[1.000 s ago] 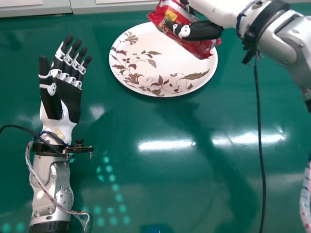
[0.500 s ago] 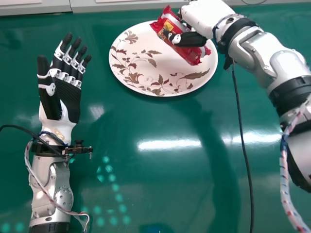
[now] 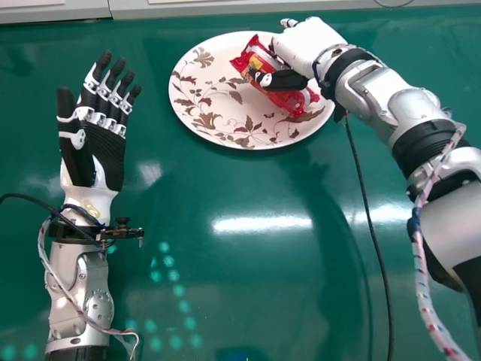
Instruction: Pick up biscuit and place it in the plate
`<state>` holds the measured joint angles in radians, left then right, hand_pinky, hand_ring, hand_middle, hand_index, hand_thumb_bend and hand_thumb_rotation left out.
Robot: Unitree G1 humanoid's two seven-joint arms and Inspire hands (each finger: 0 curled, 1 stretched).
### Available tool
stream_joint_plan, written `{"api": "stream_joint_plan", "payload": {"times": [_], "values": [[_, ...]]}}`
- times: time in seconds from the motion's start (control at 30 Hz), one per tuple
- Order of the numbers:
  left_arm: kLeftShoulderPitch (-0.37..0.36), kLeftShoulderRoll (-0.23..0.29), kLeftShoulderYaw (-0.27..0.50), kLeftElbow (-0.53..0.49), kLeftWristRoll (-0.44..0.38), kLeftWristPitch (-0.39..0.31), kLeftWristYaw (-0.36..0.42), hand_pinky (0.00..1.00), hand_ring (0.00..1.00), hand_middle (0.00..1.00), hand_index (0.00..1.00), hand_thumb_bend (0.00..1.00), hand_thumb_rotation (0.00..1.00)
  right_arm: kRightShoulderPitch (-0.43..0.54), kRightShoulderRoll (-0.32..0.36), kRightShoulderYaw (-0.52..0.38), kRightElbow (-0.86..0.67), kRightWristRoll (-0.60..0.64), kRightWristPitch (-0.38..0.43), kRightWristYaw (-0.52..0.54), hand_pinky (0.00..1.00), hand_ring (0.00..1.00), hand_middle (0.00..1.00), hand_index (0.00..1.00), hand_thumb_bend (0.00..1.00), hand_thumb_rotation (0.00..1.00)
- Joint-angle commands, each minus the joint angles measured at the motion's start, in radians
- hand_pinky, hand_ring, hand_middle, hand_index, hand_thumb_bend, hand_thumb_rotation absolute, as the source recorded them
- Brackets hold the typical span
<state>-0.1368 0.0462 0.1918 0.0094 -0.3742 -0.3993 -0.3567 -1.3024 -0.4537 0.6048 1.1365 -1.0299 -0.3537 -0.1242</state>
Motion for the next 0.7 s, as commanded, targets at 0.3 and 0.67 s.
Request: {"api": "stream_joint_plan", "payload": {"times": [0.3, 0.67], "values": [[0.048, -0.011, -0.021, -0.006, 0.006, -0.004, 0.003, 1.0, 1.0, 1.0, 1.0, 1.0, 0.79, -0.013, -0.014, 0.014, 0.002, 0.038, -0.026, -0.082, 0.1, 0.39, 0.45, 0.51, 0.51, 0.0], [0.053, -0.014, -0.023, 0.002, 0.007, -0.005, 0.008, 1.0, 1.0, 1.0, 1.0, 1.0, 0.78, 0.009, -0.065, 0.046, -0.127, -0.008, 0.128, -0.047, 0.86, 0.98, 0.99, 0.99, 0.99, 0.78]]}}
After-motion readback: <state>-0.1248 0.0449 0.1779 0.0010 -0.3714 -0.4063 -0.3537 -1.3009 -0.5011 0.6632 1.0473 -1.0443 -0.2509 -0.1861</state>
